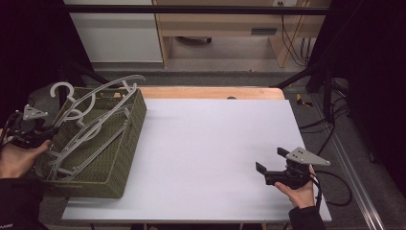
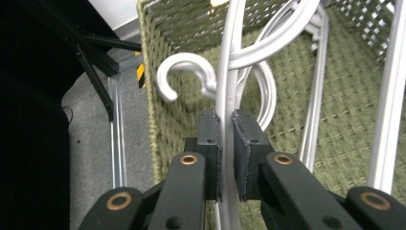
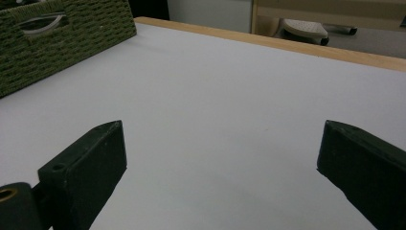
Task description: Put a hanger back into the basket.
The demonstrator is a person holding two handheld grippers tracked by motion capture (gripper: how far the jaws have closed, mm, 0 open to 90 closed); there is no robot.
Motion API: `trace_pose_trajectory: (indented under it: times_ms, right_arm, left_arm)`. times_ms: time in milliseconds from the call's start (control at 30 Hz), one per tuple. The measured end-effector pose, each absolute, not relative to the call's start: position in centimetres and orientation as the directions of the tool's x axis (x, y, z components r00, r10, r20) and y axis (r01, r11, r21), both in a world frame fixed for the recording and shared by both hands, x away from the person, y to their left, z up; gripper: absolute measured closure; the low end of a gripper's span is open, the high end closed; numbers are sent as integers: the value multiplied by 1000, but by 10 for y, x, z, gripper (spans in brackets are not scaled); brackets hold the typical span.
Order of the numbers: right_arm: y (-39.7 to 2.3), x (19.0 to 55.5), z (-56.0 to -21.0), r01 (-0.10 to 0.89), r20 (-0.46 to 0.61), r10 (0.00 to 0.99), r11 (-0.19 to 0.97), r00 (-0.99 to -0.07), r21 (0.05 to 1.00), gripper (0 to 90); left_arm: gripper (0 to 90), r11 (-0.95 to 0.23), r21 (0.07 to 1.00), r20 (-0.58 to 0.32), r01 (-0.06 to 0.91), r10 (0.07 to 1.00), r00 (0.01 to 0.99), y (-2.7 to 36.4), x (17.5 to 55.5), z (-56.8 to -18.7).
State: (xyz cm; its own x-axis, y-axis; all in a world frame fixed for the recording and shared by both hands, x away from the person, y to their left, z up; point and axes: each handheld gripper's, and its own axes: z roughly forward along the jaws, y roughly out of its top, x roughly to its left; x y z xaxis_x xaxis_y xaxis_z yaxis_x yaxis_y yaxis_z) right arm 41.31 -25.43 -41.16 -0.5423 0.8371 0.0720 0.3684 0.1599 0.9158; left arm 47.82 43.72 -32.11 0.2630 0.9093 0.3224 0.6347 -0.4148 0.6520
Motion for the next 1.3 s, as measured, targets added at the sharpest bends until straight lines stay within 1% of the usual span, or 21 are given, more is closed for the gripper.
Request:
trace_pose_trajectory:
  times_ms: [267,367,567,833,1067,1100,1233,1300]
  right_arm:
    - [-255,413,-411,368,72,837,159,-542,916,32]
    - [-255,413,-412,368,72,837,160,-542,916,32]
    - [-255,413,-411,368,77,838,153,-540,917,32]
    - [-254,413,-412,371,73,839,158,-539,915,32]
    - [-254,413,-412,371,73,839,159,-539,915,32]
    - [-255,413,-412,369,71,838,161,-541,915,31]
    - [-255,413,-411,369,74,838,157,-540,916,32]
    - [-255,413,-412,368,70,837,162,-542,916,32]
  left_arm:
    - [824,-414,625,341,662,907,245,446,476,-331]
    - [824,-404,628,336,665,912,237,449,477,-334]
    - [824,-426,592,379,684,896,230,449,479,-338]
    - [824,-424,578,381,697,896,228,455,480,-348]
    - [823,-455,536,418,711,875,244,447,483,-354]
    - [823,-458,527,420,716,872,249,446,483,-354]
    - [823,-446,538,410,715,880,240,445,482,-359]
    - [822,-457,517,421,724,872,249,444,483,-361]
